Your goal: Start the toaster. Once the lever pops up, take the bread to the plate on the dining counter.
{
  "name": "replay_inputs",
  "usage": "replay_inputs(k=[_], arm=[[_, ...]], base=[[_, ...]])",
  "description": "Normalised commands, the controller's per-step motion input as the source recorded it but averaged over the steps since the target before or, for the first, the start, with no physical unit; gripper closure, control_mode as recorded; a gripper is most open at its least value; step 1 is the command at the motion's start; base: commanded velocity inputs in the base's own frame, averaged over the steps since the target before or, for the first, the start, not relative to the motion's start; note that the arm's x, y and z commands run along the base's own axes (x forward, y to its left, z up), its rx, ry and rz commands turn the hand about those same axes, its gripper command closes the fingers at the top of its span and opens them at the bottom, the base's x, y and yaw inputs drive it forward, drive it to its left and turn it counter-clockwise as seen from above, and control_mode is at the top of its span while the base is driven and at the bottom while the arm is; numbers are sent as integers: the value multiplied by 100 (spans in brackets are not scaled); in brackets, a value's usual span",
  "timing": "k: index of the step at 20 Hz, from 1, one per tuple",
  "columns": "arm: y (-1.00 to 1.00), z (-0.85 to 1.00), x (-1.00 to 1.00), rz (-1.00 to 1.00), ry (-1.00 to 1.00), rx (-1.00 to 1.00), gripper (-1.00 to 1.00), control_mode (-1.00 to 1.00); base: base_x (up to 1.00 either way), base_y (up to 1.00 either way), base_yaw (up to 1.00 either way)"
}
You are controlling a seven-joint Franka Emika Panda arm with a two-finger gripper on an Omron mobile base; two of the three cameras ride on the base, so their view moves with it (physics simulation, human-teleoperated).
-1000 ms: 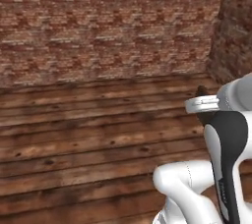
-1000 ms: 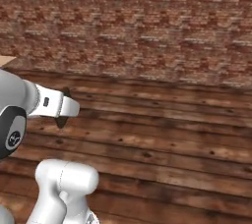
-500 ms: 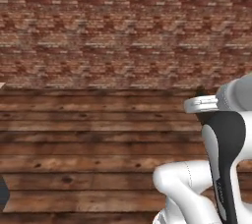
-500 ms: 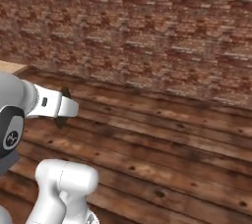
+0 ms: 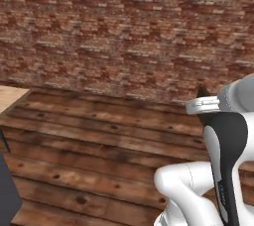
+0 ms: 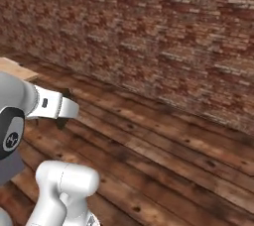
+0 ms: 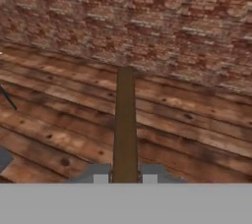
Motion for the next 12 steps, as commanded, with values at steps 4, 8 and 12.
replay_inputs(k=[4, 8, 12], arm=[[0, 0, 0, 0, 0, 0, 100, 100], [0, 0, 0, 0, 0, 0, 100, 100], [0, 0, 0, 0, 0, 0, 100, 100]], base=[[100, -67, 43], [100, -69, 44], [100, -70, 44]])
